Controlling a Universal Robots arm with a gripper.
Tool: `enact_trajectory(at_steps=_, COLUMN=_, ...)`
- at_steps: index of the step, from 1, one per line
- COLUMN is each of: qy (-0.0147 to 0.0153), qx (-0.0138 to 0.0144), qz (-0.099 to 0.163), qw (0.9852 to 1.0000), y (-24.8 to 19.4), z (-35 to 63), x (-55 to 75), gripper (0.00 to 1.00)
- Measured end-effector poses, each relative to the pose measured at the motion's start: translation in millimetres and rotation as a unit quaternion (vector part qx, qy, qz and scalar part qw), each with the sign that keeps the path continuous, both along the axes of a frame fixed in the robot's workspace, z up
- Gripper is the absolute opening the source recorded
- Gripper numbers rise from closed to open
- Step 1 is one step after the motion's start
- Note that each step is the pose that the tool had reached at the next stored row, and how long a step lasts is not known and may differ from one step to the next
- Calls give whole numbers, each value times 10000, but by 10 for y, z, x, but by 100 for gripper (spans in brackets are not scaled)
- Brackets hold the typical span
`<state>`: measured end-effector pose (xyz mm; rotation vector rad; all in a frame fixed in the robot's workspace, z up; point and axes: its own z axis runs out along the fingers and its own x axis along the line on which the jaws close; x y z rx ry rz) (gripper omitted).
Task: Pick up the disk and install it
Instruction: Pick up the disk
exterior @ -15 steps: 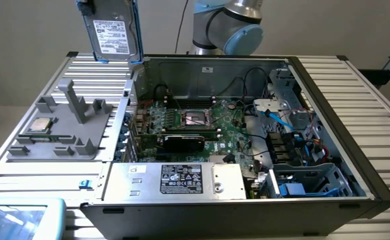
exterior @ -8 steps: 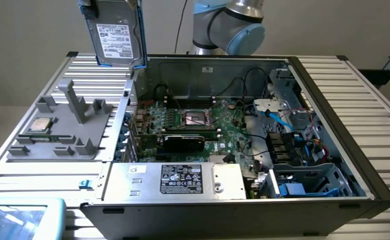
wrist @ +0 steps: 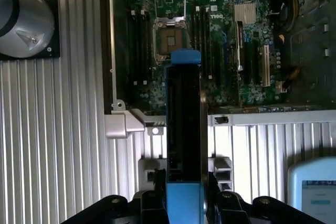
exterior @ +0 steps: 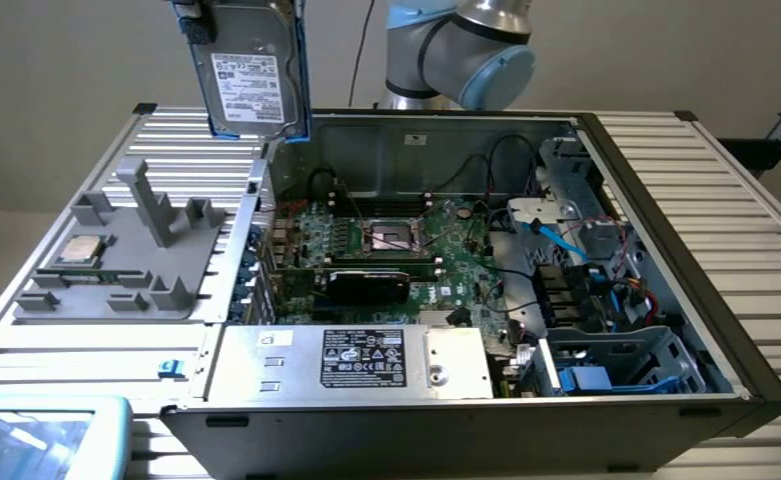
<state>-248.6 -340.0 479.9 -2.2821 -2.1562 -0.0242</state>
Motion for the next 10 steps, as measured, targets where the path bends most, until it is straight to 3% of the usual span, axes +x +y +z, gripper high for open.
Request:
enact_trajectory(at_steps=7, qy=0, qx=171, qz=1, qw=9999, y=-28, z=0, x=251, gripper=37)
enact_trajectory(at_steps=10, qy=0, qx=222, qz=0, qw=9998, y=-44, z=2, x=349, gripper=37)
